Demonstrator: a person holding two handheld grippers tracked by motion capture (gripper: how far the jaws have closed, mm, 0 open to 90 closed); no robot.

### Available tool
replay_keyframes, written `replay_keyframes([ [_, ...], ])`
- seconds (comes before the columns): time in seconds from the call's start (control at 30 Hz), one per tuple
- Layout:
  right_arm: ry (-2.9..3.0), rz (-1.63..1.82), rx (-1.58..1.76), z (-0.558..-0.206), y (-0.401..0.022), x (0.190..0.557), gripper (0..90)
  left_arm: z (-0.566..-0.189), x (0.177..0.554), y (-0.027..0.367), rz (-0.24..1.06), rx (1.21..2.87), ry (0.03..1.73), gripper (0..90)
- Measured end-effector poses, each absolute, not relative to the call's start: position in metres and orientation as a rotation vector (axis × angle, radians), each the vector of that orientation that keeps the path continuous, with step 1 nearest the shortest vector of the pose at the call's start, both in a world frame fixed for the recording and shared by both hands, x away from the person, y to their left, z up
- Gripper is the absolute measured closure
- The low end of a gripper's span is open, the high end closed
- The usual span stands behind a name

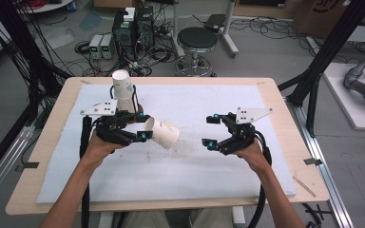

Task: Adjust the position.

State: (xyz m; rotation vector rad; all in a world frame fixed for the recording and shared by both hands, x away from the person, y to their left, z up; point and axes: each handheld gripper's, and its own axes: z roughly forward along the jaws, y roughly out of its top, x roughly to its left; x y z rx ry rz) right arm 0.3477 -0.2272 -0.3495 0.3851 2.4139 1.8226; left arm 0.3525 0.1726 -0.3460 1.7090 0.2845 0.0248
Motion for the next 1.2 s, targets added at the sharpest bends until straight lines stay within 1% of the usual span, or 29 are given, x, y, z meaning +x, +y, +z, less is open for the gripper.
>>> replay_keyframes([
  [0.5, 2.440, 1.890, 0.273, -0.341, -0.195, 0.352, 15.0, -0.338, 0.349, 0.153, -0.012, 1.692, 0.227, 36.9],
  [1.2, 2.469, 1.956, 0.207, -0.345, -0.173, 0.353, 15.0, -0.340, 0.349, 0.138, -0.041, 1.689, 0.199, 36.9],
])
